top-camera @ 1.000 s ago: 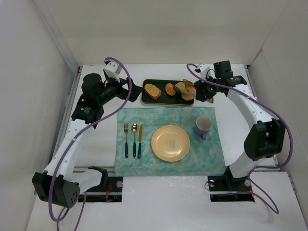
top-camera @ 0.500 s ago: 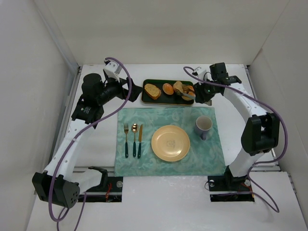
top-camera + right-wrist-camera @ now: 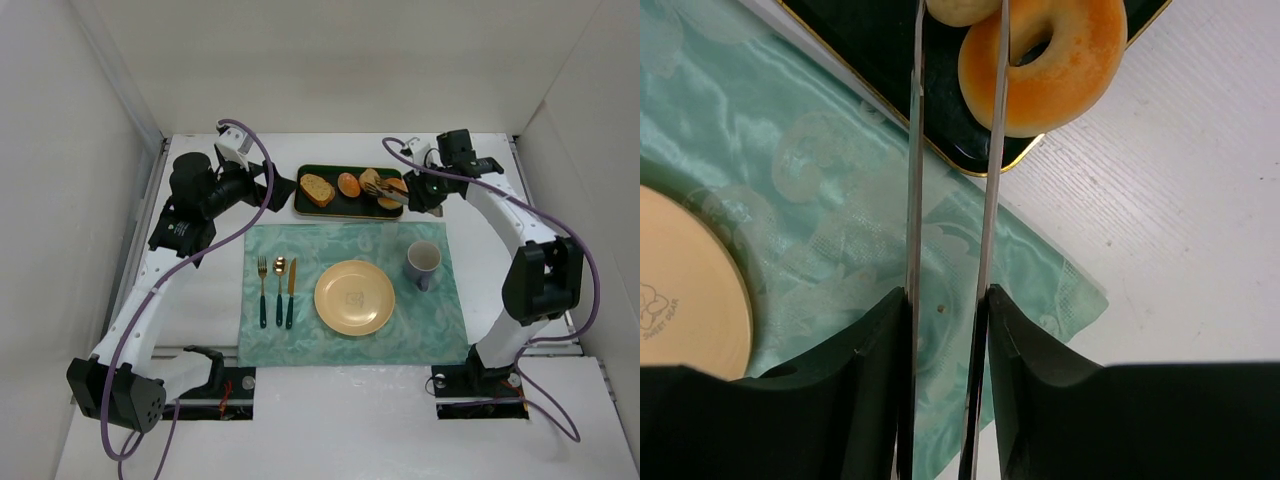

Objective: Place the bread

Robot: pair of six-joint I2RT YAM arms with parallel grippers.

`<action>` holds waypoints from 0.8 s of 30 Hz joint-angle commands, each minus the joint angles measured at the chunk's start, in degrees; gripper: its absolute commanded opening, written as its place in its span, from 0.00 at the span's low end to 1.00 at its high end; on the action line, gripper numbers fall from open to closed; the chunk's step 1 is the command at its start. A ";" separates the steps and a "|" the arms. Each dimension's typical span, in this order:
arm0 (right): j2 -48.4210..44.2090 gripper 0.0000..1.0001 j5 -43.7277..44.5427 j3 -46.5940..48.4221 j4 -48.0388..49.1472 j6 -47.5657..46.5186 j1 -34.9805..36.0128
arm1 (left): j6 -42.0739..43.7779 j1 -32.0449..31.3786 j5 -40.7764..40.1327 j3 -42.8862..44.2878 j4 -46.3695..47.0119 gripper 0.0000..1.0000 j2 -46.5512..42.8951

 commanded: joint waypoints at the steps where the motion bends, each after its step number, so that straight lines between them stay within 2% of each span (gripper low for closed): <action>1: -5.22 0.34 -0.46 2.13 3.09 0.92 0.55 | 0.25 -0.16 0.13 0.29 2.87 1.00 -1.26; 9: -11.63 0.31 -1.51 2.66 1.07 1.53 0.55 | 0.25 -0.16 0.13 0.29 2.87 1.00 -1.26; 15: -17.96 0.31 -6.86 0.47 -3.67 1.01 0.55 | 0.25 -0.16 0.13 0.29 2.87 1.00 -1.78; 22: -27.89 0.31 -15.30 -4.72 -14.65 -9.26 0.55 | 0.77 -0.16 -0.39 0.29 2.87 1.00 -1.78; 24: -30.36 0.31 -17.32 -5.78 -19.91 -14.88 0.55 | 0.78 -0.16 -0.92 0.29 2.87 1.00 -1.78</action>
